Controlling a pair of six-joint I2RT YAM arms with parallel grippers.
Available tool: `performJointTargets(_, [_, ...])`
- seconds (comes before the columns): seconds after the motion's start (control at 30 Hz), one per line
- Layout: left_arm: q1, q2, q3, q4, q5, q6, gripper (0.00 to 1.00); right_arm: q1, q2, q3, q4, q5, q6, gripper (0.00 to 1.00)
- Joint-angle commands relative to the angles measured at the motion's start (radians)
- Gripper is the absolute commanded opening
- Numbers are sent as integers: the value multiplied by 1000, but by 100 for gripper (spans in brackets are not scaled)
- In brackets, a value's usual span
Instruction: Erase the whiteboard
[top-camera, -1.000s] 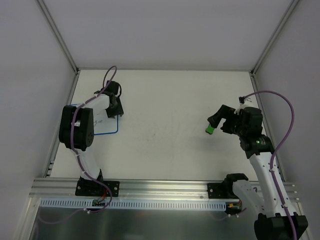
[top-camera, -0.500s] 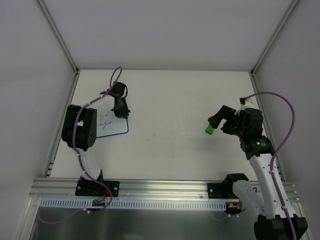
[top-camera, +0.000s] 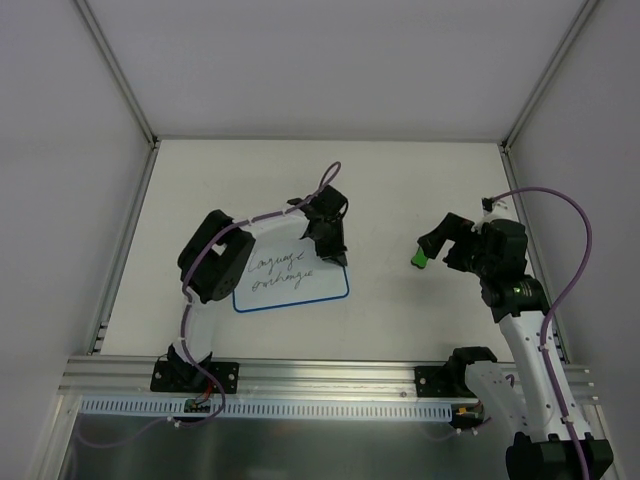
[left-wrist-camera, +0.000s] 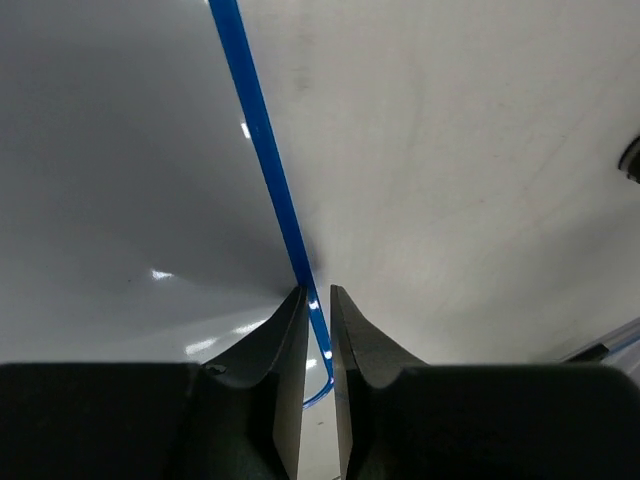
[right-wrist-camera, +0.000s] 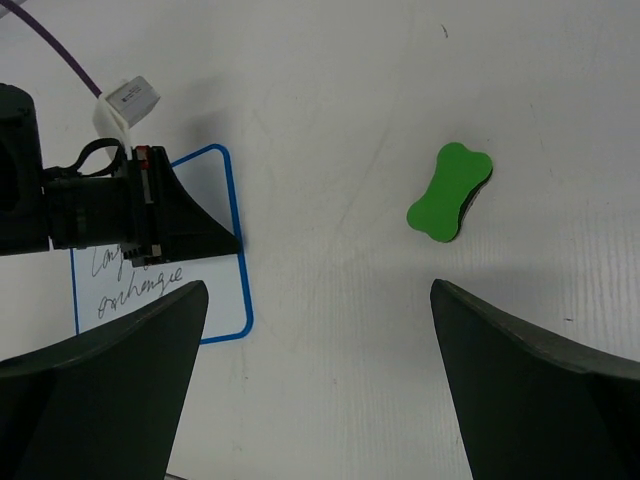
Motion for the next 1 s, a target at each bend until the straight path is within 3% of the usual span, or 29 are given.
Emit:
performJointTargets(0.0, [-64, 56, 132, -33, 55, -78, 16, -10, -11, 3, -4, 3, -8, 99])
performJointTargets(0.17, [-113, 95, 307, -32, 67, -79, 22, -13, 9, 20, -28, 37, -16, 99])
performJointTargets(0.3, [-107, 60, 335, -33, 34, -29, 40, -16, 29, 31, -33, 55, -18, 99])
performJointTargets(0.33, [-104, 20, 328, -35, 17, -17, 51, -16, 35, 34, -35, 61, -16, 99])
performJointTargets(0.6, [25, -267, 64, -36, -126, 83, 99, -13, 191, 72, -58, 158, 21, 99])
performJointTargets(0.7, [132, -461, -101, -42, -180, 121, 99, -2, 321, 98, -64, 193, 40, 98])
performJointTargets(0.97, [360, -660, -424, -53, -204, 161, 95, 36, 464, 138, -58, 258, 60, 98])
